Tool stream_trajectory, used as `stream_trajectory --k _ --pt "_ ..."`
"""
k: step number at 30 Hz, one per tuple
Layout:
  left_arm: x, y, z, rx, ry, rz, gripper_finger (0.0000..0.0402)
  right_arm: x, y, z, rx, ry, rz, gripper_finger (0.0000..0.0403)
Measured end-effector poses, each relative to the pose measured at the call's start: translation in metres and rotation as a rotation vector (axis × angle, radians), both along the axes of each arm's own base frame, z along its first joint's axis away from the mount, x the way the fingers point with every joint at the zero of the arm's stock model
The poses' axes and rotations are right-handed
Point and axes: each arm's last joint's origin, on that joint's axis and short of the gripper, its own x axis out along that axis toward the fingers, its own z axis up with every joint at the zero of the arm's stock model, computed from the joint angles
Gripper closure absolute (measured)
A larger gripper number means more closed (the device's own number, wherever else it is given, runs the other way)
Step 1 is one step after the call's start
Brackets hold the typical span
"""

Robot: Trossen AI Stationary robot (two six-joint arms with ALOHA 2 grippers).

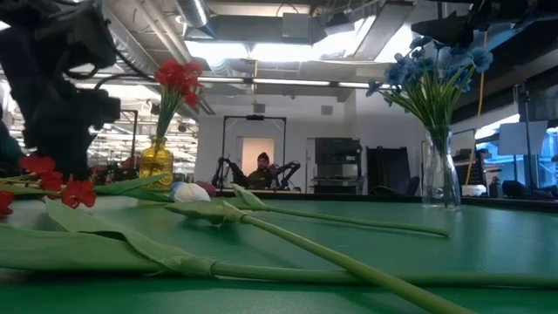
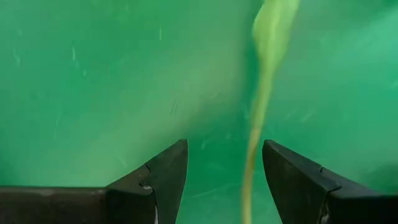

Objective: Sort flowers into vase by color
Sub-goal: Put the top white flower into the transparent vase

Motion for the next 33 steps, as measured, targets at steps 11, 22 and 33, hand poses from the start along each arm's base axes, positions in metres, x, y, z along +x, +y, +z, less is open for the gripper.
stream_trajectory --k 11,22,33 --pt "0.006 -0.001 -0.007 0.002 0.043 -0.005 0.0256 0.000 0.000 -0.006 0.065 0.046 -0.010 0.0045" --pt "0.027 -0.002 0.030 0.049 -0.061 -0.015 0.0396 -0.002 0.001 0.008 -0.029 -0.071 0.039 0.0045" --pt "0.025 -0.001 0.035 0.072 -0.004 -0.072 0.0366 -0.002 0.002 0.008 -0.037 -0.070 0.067 0.0045"
